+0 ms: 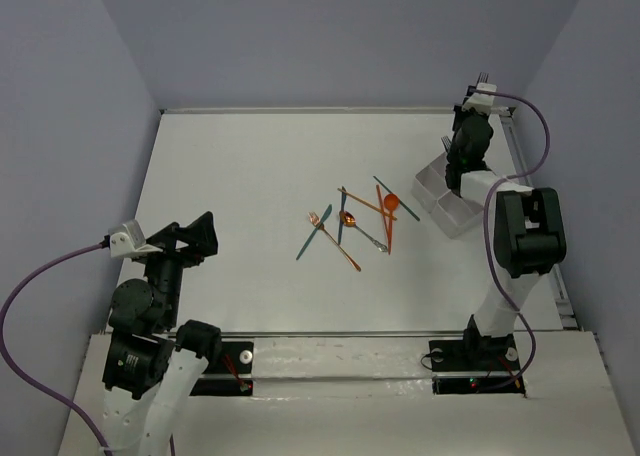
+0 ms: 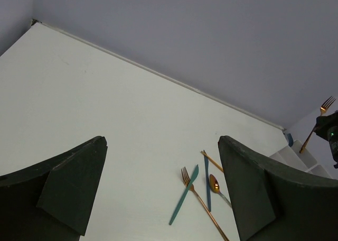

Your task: Sort the eating utensils into containers

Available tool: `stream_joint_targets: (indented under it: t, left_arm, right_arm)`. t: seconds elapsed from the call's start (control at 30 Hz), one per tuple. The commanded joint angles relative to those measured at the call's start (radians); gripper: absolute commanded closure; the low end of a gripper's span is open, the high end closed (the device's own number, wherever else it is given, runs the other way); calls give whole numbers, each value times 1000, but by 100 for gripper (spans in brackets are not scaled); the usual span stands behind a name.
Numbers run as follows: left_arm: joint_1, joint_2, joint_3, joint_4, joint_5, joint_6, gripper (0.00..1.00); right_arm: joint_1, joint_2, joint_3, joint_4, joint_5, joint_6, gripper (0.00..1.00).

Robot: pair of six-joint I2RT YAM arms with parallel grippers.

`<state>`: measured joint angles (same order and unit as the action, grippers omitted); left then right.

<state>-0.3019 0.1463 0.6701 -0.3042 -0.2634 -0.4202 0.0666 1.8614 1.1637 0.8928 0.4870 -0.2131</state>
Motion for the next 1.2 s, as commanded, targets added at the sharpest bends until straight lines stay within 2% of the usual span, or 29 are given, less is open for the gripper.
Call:
stream_joint_targets:
  t: [0.0,0.17,0.33,0.47,0.67,0.77,0.8,0.87,0.93,0.97,1.0,1.03,1.17]
  left_arm:
    - [-8,-4,23,54,3,17,1]
    - [-8,1,23,57,6,18,1]
    - [-8,-2,22,60,9,18,1]
    - [-17,-4,22,60,12,17,1]
    - [-17,-11,19,62,19,17,1]
    - [-17,-11,17,62,21,17,1]
    - [-17,-10,17,63,24,17,1]
    - [-17,-5,14,65,29,17,1]
    - [-17,-1,13,66,35,17,1]
    - [-17,7,11,66,38,17,1]
    - [-17,10,11,66,41,18,1]
    - [-17,13,10,66,43,18,1]
    - [-17,25,6,73,62,21,1]
  right_arm:
    - [6,13,-13,188,27,-74,93]
    - [6,41,-56,244,41,-153,93]
    - [6,15,-133,279,38,-143,93]
    - [6,-45,-200,304,38,-114,81]
    - [38,-175,-213,204,-1,-40,50]
    - [85,-261,-217,132,1,4,49]
    - [104,-287,-219,95,1,20,49]
    - [149,-341,-182,-162,-25,122,51]
    - [229,-395,-110,-474,-174,268,57]
    - [266,-409,-104,-527,-207,303,59]
    - [338,-412,-111,-563,-217,358,68]
    - [370,-410,-127,-589,-237,383,72]
    - [504,-351,-159,-785,-356,480,75]
